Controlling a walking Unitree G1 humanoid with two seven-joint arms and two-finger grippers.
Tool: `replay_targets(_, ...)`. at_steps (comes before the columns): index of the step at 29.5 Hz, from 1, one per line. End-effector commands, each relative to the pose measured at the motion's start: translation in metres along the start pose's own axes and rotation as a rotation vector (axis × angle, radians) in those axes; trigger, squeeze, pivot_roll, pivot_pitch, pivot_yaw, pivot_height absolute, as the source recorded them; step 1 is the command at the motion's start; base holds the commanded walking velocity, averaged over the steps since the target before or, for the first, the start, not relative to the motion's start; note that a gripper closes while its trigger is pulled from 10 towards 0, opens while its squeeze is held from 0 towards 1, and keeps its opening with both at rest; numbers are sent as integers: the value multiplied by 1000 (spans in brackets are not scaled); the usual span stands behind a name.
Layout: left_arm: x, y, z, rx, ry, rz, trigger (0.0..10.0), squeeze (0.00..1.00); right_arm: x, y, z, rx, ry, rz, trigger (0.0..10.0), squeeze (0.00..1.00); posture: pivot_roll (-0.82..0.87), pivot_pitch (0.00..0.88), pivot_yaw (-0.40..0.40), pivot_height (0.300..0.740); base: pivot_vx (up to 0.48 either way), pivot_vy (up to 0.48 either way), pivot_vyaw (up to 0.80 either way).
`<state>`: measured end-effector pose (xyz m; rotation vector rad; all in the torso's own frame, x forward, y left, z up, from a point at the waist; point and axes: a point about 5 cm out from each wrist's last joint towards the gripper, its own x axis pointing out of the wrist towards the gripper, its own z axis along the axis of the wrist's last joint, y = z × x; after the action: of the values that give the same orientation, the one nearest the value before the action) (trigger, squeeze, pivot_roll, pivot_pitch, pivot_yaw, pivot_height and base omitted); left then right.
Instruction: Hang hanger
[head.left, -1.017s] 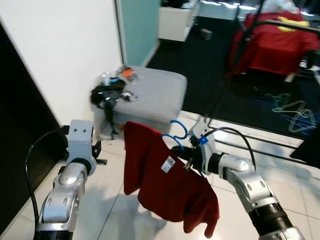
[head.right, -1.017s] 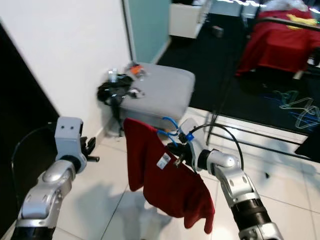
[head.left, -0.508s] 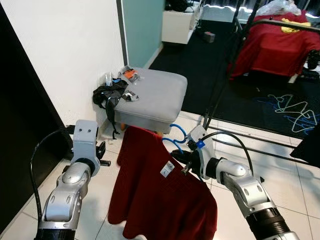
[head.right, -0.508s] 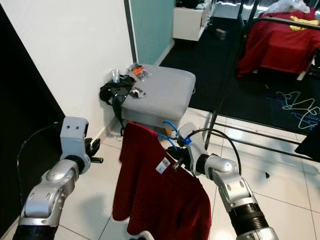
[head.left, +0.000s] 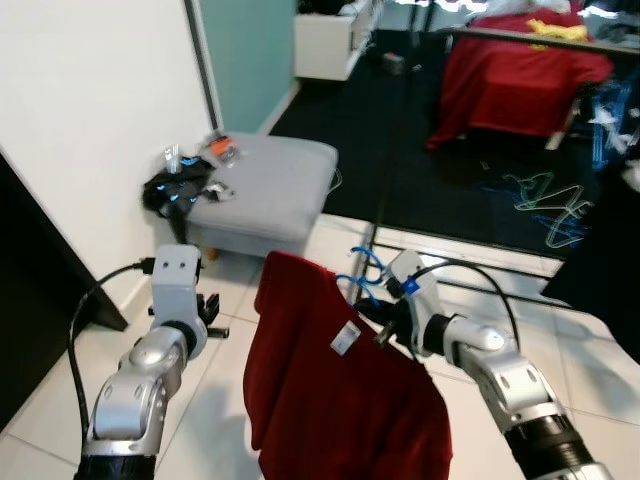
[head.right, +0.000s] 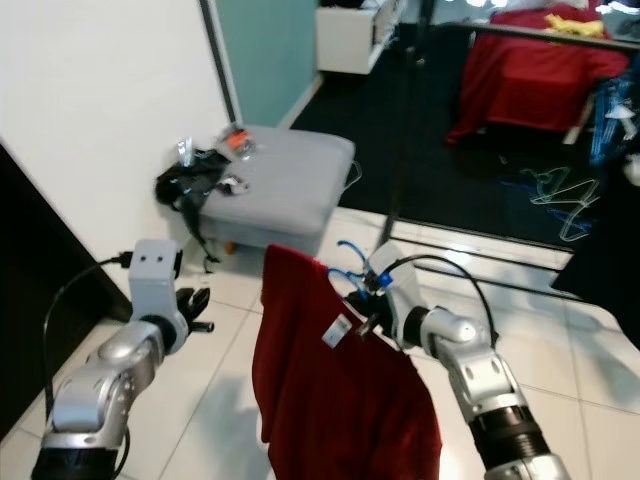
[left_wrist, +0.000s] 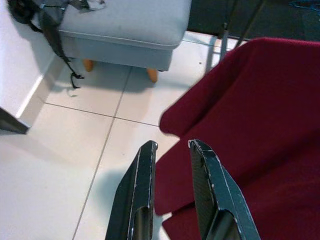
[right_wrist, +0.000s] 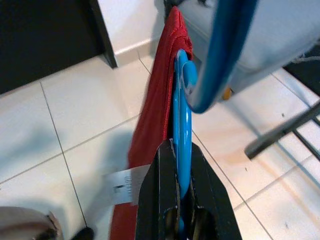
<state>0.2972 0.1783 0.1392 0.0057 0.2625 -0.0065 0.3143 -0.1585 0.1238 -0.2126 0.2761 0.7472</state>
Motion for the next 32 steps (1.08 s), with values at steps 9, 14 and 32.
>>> replay_targets(9,-5,1,-1,64,-36,3,10000,0,4,5,8,-20,-55,-23,10000,0,-11,138,-26,740,0,0,0)
replay_targets(14,-6,0,2,57,-45,-8,10000,0,2,5,7,-40,-54,-2,10000,0,-12,138,-27,740,0,0,0)
replay_targets(32,-34,15,28,179,-223,-315,10000,1000,-54,-15,30,-183,-95,362,10000,0,-11,138,-27,740,0,0,0)
